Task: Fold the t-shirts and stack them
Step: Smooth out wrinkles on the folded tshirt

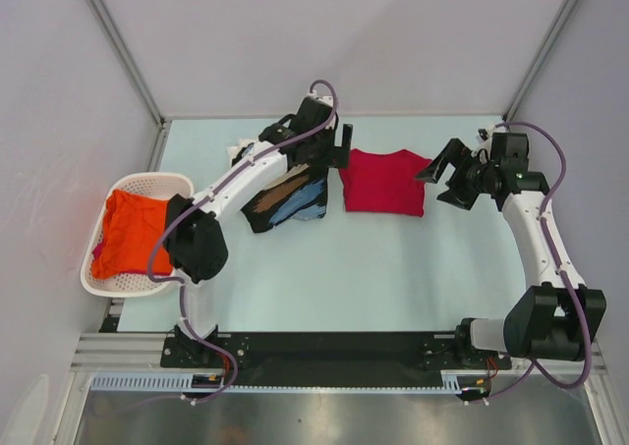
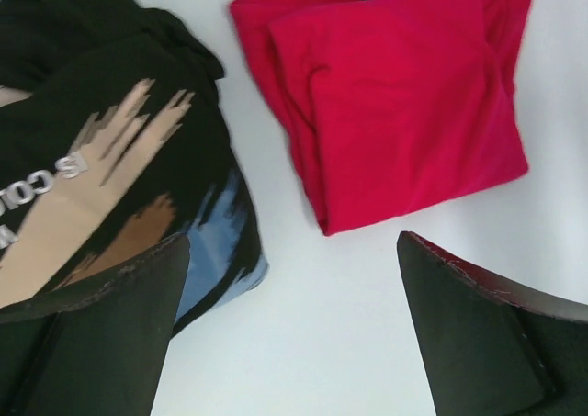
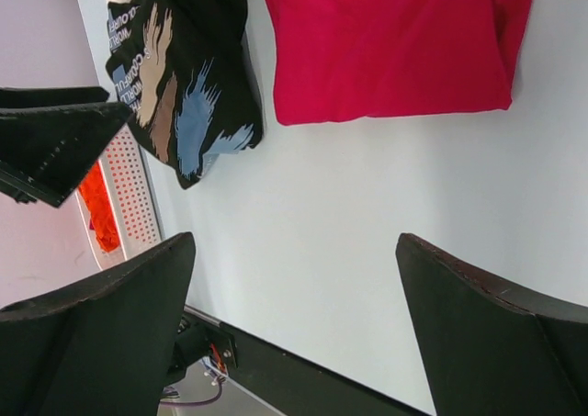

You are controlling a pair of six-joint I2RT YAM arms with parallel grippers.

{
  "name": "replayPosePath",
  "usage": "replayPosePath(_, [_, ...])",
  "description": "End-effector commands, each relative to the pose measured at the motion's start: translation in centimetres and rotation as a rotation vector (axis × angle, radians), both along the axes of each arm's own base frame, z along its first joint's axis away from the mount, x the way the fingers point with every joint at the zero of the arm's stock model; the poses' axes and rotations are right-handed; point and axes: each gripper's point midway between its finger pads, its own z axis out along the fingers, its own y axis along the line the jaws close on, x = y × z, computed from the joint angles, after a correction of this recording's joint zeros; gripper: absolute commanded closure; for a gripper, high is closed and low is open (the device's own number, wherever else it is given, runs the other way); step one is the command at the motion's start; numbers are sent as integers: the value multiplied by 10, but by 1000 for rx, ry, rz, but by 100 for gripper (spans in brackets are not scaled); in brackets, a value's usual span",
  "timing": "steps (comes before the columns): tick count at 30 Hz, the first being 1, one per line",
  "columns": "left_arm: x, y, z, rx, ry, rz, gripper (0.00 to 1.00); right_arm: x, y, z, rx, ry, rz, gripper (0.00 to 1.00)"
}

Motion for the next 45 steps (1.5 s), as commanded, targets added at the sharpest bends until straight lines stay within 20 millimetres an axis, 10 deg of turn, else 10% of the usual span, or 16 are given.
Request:
replayPosePath(1, [12,42,45,32,-110,89,0,1,-3,10,2,-51,-15,3])
replayPosePath(10, [4,188,31,-68,28,366,0,7,35,-14,94,17,77,2])
replayPosePath(14, [-38,222,-16,-157,180,399,1,7,87,-36,167,83,222,2])
replayPosePath(24, [-94,208,-82,-328,367,347,0,39,183,-69,209,92,410,9])
replayPosePath(45, [-30,205,-118,-345,411,393,2,102,221,-119,184,98,425,13])
